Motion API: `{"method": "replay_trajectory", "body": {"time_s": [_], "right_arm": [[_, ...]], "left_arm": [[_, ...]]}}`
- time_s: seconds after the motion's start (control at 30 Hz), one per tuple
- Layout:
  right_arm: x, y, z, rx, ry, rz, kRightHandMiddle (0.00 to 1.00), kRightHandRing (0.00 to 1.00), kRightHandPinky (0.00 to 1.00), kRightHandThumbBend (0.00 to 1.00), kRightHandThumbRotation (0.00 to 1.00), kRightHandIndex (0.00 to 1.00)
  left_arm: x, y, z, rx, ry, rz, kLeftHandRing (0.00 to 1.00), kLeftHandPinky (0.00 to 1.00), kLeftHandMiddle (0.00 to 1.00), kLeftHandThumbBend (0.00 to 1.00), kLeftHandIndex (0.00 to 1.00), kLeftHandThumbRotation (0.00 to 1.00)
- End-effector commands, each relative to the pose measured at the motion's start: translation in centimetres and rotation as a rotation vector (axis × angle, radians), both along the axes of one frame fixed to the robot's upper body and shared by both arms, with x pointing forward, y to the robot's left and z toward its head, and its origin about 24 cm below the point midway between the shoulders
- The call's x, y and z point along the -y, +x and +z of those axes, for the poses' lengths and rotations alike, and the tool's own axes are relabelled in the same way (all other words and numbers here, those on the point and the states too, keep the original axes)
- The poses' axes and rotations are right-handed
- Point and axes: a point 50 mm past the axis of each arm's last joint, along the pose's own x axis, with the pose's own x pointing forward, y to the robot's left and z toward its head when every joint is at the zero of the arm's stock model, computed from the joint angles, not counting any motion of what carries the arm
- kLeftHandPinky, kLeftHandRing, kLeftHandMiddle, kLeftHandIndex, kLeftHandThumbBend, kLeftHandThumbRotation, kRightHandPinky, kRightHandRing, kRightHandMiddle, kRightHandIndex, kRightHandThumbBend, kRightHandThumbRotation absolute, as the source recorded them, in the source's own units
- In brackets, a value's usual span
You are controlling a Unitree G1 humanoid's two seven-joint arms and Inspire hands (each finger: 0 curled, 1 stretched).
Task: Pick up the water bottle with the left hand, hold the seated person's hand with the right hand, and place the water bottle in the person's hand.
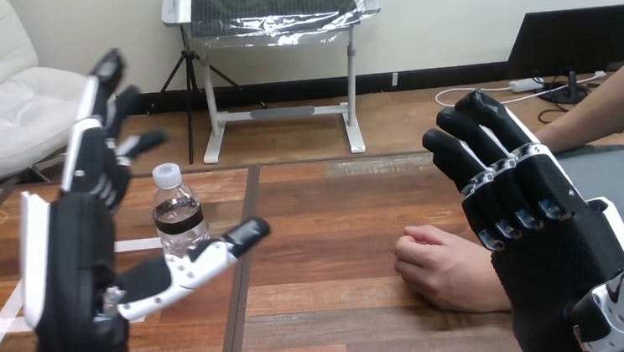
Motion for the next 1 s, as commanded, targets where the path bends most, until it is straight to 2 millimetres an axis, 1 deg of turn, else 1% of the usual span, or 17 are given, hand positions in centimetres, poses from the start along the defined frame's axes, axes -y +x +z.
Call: {"method": "replay_trajectory", "body": {"time_s": [0.0,0.27,0.6,0.77,0.97], "right_arm": [[-0.2,0.3,1.1,0.066,0.008,0.010,0.92,0.92,0.99,0.88,1.00,0.90],[-0.1,0.3,1.0,0.069,0.005,0.008,0.92,0.92,0.99,0.87,1.00,0.90],[0.0,0.4,1.0,0.067,0.006,0.010,0.92,0.92,0.99,0.87,1.00,0.90],[0.0,0.4,0.9,0.068,0.006,0.010,0.92,0.92,0.99,0.86,1.00,0.90],[0.0,0.5,0.9,0.066,0.008,0.014,0.92,0.92,0.99,0.86,1.00,0.90]], "left_arm": [[-0.4,0.9,0.7,0.029,0.015,0.039,0.95,0.89,0.97,1.00,0.96,0.00],[-1.2,1.6,0.5,0.010,0.025,0.080,0.96,0.90,0.98,1.00,0.96,0.00],[-2.5,3.2,0.3,0.002,0.040,0.123,0.95,0.89,0.97,1.00,0.94,0.00],[-2.9,4.1,0.1,-0.014,0.042,0.133,0.95,0.89,0.97,1.00,0.94,0.02],[-3.2,5.1,-0.1,-0.036,0.045,0.136,0.98,0.92,0.97,1.00,0.95,0.06]]}}
